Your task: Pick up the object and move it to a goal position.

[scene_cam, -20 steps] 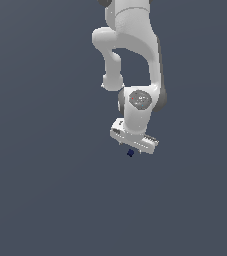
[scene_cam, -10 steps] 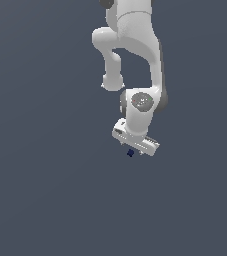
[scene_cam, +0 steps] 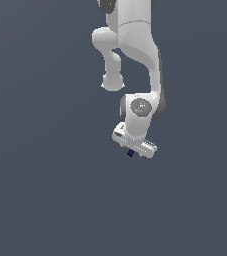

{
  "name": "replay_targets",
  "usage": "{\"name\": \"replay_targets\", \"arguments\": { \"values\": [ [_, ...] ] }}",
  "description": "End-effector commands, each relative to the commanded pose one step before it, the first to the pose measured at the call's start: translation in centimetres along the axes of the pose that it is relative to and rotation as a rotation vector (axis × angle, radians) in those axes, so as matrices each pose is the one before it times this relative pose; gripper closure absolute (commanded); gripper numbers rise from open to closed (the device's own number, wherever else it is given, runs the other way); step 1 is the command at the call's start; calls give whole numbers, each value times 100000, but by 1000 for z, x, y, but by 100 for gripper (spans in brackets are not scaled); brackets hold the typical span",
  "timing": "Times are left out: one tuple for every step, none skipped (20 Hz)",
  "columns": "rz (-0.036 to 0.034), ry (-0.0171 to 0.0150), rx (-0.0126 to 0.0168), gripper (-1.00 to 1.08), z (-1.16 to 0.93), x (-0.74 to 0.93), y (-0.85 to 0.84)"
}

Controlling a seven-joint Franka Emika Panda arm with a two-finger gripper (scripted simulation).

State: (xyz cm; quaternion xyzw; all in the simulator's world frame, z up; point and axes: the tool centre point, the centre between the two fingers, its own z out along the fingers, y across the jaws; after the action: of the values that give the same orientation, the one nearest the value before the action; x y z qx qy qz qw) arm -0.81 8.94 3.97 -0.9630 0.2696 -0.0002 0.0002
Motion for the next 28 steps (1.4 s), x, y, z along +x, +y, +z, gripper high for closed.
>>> {"name": "replay_targets", "arguments": {
  "values": [
    [124, -50, -55, -92, 1284, -55, 55],
    [0, 0, 0, -92, 400, -17, -15],
    [48, 7, 2, -92, 324, 12, 6],
    [0, 0, 0, -92, 257, 3, -20],
    [48, 9, 3, -92, 182, 31, 0],
    [0, 0, 0, -92, 121, 20, -23],
    [0, 0, 0, -92, 63, 20, -19],
    [0, 0, 0, -92, 18, 9, -8],
    [0, 0, 0, 108, 0, 0, 0],
    [0, 0, 0, 108, 0, 0, 0],
    [0, 0, 0, 108, 0, 0, 0],
    [0, 0, 0, 108, 0, 0, 0],
    [0, 0, 0, 108, 0, 0, 0],
    [0, 0, 0, 108, 0, 0, 0],
    [0, 0, 0, 108, 0, 0, 0],
    [0, 0, 0, 108, 0, 0, 0],
    [0, 0, 0, 108, 0, 0, 0],
    [0, 0, 0, 108, 0, 0, 0],
    [-46, -16, 6, 108, -11, -25, -20],
    [0, 0, 0, 108, -10, -7, 15],
    [0, 0, 0, 108, -31, -20, 44],
    [0, 0, 0, 108, -52, -34, 73],
    [0, 0, 0, 108, -72, -47, 103],
    [0, 0, 0, 108, -93, -61, 132],
    [0, 0, 0, 108, -115, -75, 163],
    [0, 0, 0, 108, -136, -89, 193],
    [0, 0, 0, 108, -158, -103, 224],
    [0, 0, 0, 108, -181, -118, 256]
  ]
}}
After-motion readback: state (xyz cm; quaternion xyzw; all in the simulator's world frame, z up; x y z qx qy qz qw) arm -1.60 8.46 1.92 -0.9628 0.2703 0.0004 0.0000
